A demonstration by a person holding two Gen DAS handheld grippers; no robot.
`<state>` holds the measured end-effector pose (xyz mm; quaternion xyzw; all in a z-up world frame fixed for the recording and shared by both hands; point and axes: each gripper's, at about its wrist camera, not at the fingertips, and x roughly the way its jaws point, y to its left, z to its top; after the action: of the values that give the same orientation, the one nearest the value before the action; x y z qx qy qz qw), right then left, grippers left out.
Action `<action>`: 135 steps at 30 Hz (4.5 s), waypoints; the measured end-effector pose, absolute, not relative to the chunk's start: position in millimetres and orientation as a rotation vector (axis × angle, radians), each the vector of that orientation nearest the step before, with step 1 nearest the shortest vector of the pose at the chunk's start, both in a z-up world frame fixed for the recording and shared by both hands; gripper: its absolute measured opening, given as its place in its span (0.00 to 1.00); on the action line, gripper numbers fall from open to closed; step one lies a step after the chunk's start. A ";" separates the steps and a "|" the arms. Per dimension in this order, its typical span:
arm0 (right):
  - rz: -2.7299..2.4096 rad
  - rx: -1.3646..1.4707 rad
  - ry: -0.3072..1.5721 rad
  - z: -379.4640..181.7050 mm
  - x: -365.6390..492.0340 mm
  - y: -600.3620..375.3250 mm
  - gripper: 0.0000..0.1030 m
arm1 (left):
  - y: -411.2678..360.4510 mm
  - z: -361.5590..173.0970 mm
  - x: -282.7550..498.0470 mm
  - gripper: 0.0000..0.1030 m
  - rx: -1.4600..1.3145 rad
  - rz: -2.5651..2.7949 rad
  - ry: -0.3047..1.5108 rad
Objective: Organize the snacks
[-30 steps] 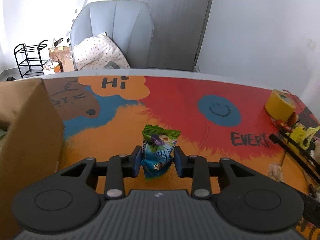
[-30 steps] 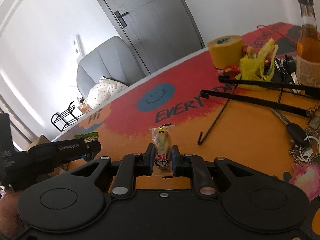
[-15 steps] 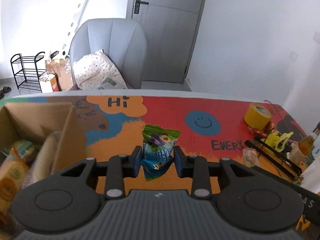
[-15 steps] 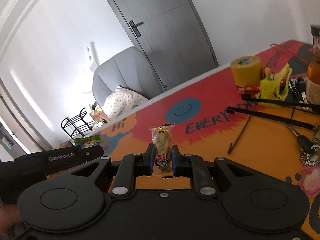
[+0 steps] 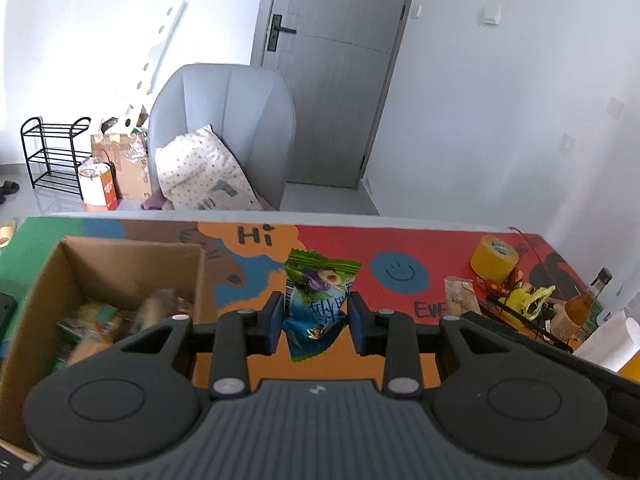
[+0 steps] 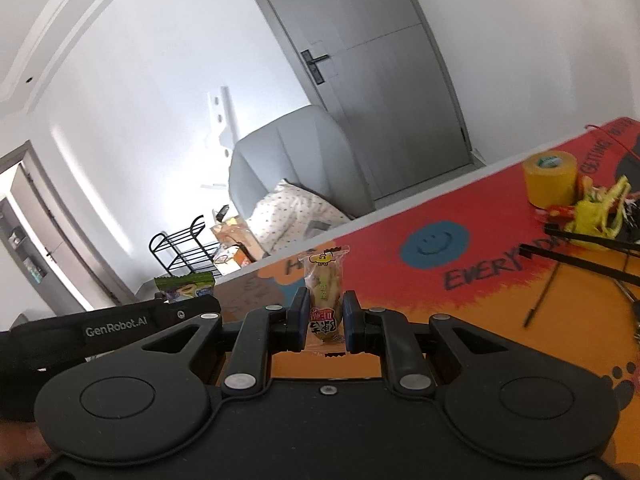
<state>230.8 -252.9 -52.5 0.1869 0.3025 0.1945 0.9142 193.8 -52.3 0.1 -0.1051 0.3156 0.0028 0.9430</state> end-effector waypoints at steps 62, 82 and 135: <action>0.590 0.295 0.697 -31.0 188.8 -142.1 0.52 | 66.6 -8.9 109.9 0.53 -0.303 0.034 0.697; 0.503 0.319 0.656 -24.5 168.3 -197.9 0.88 | 45.8 2.2 89.6 0.88 -0.264 0.079 0.659; 0.433 0.202 0.576 2.9 46.0 -235.6 1.00 | 44.5 30.6 -43.9 1.00 -0.137 0.154 0.548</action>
<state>46.0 -235.6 2.9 0.0986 0.2814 0.2114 0.9308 -43.9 44.5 30.6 -0.0676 0.2703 0.0757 0.9574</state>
